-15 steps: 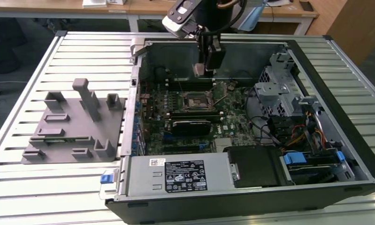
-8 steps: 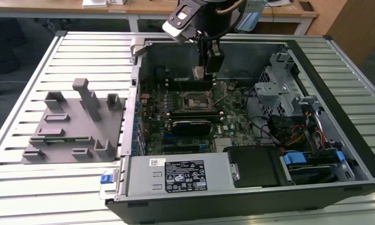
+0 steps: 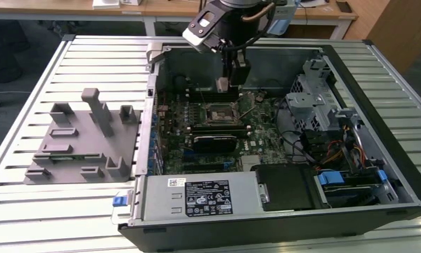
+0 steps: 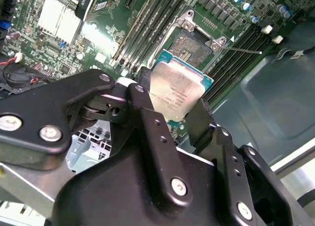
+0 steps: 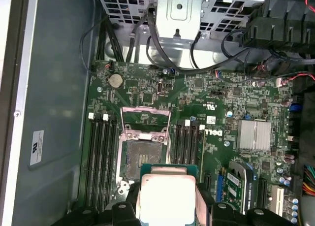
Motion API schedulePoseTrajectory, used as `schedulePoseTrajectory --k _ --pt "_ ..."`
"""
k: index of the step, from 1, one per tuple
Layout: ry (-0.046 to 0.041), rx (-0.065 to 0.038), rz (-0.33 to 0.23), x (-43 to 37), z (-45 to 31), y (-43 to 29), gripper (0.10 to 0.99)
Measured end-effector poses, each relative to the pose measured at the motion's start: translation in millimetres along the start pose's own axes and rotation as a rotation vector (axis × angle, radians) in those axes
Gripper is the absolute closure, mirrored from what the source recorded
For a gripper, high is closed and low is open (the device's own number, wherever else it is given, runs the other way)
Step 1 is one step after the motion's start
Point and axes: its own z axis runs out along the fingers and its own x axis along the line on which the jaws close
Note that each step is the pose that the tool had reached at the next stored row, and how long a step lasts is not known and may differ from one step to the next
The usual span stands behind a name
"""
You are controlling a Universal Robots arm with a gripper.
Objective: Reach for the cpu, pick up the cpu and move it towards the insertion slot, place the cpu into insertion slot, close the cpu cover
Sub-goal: 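Place the cpu into insertion slot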
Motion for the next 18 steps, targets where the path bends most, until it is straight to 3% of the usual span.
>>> schedulePoseTrajectory --k 18 --pt "-0.0003 0.0 0.013 2.6 23.6 0.8 0.557"
